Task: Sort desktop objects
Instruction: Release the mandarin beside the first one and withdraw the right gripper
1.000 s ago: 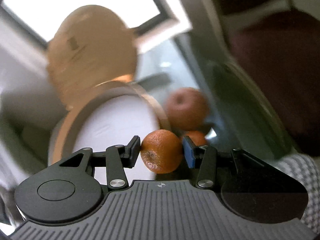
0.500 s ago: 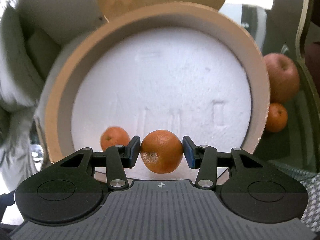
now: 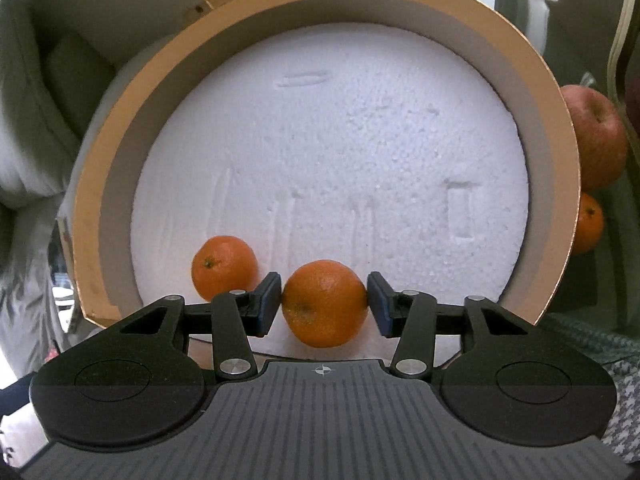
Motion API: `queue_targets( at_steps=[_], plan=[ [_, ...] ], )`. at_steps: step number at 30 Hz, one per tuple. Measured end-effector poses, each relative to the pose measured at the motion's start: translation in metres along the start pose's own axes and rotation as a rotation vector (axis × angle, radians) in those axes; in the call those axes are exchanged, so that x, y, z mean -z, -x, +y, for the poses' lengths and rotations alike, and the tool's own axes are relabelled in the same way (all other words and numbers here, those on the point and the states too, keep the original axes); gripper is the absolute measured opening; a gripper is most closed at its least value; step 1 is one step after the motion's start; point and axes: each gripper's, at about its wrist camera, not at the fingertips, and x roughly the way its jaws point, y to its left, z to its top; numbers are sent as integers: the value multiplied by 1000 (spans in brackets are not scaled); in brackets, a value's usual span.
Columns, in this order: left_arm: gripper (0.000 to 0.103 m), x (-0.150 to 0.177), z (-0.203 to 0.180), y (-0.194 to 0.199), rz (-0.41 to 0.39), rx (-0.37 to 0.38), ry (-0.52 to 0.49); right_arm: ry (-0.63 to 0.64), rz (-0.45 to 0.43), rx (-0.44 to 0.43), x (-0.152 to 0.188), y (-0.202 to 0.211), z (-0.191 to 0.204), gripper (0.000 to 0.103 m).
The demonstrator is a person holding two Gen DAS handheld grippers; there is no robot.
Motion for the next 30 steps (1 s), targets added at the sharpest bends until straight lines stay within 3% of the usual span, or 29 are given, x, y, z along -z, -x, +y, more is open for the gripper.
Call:
queue_targets(
  at_steps=[4, 15, 19, 21, 30],
  plan=[
    [102, 0, -4, 1, -3, -7, -12, 16, -17, -7, 0, 9, 0, 63],
    [102, 1, -19, 12, -27, -21, -61, -26, -103, -101, 9, 67, -20, 64],
    [102, 2, -29, 15, -32, -23, -89, -28, -156, -94, 20, 94, -28, 75],
    [102, 4, -35, 15, -30, -22, -110, -35, -173, -98, 26, 104, -34, 76],
    [102, 6, -69, 18, -33, -16, -241, -157, -146, -108, 65, 112, -77, 77]
  ],
)
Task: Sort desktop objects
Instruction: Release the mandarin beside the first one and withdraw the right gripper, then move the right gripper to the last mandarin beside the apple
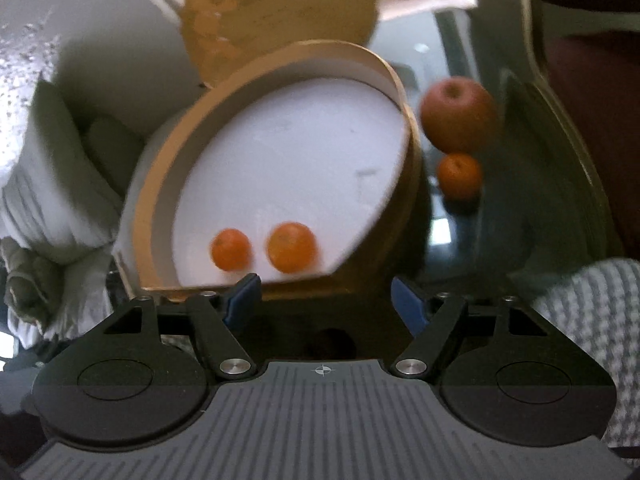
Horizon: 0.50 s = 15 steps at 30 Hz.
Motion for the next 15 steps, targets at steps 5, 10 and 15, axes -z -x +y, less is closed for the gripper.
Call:
queue_targets(
  at_steps=[5, 10, 15],
  plan=[
    [102, -14, -10, 9, -40, 16, -13, -52, 1, 27, 7, -2, -20, 73],
    [102, -18, -26, 9, -47, 27, -47, -65, -27, 23, 7, 3, -27, 72],
    [102, -11, -39, 3, -20, 29, -93, -86, -29, 25, 7, 3, -34, 73]
  ],
)
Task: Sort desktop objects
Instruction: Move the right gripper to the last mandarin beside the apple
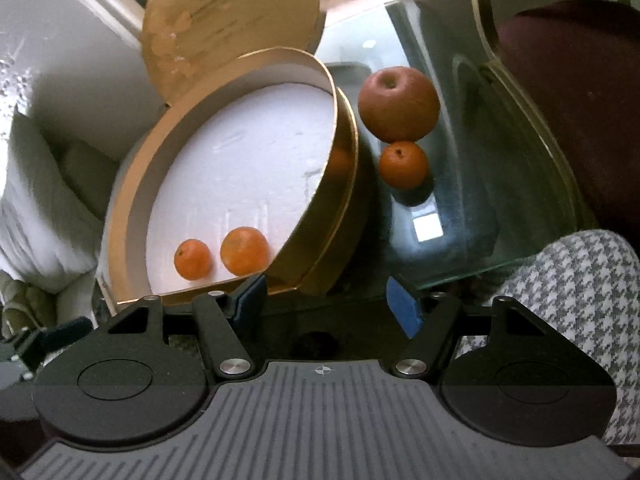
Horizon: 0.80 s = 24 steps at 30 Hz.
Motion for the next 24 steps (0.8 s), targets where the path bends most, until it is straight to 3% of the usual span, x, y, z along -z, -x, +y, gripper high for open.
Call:
queue_targets(
  at_steps=[9, 12, 24],
  plan=[
    [102, -1, 0, -10, 22, 10, -4, -25, -8, 27, -3, -8, -9, 72],
    [102, -2, 3, -14, 31, 11, 7, -33, -40, 50, -9, -11, -16, 67],
    [102, -6, 17, -32, 76, -3, 60, -186, -81, 107, -61, -49, -48, 61]
  ],
)
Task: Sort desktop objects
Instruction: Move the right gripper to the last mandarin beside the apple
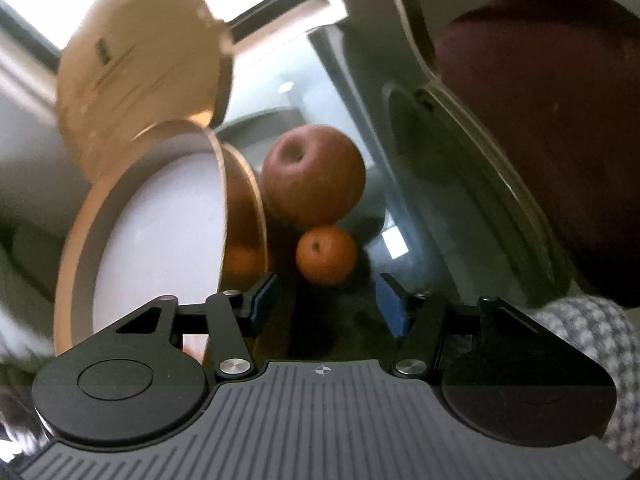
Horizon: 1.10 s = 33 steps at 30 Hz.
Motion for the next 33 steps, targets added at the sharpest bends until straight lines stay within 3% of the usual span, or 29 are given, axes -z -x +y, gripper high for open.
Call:
queue_targets(
  at_steps=[5, 18, 22, 33],
  plan=[
    [102, -2, 5, -6, 13, -1, 16, -62, 2, 19, -13, -19, -1, 61],
    [102, -1, 11, -11, 31, -1, 33, -70, 41, 52, -19, -48, 1, 61],
    [102, -1, 11, -11, 28, -1, 30, -89, 48, 43, -20, -50, 3, 52],
    [102, 2, 10, 0, 2, -2, 27, -145, 86, 8, -21, -54, -6, 45]
  ],
)
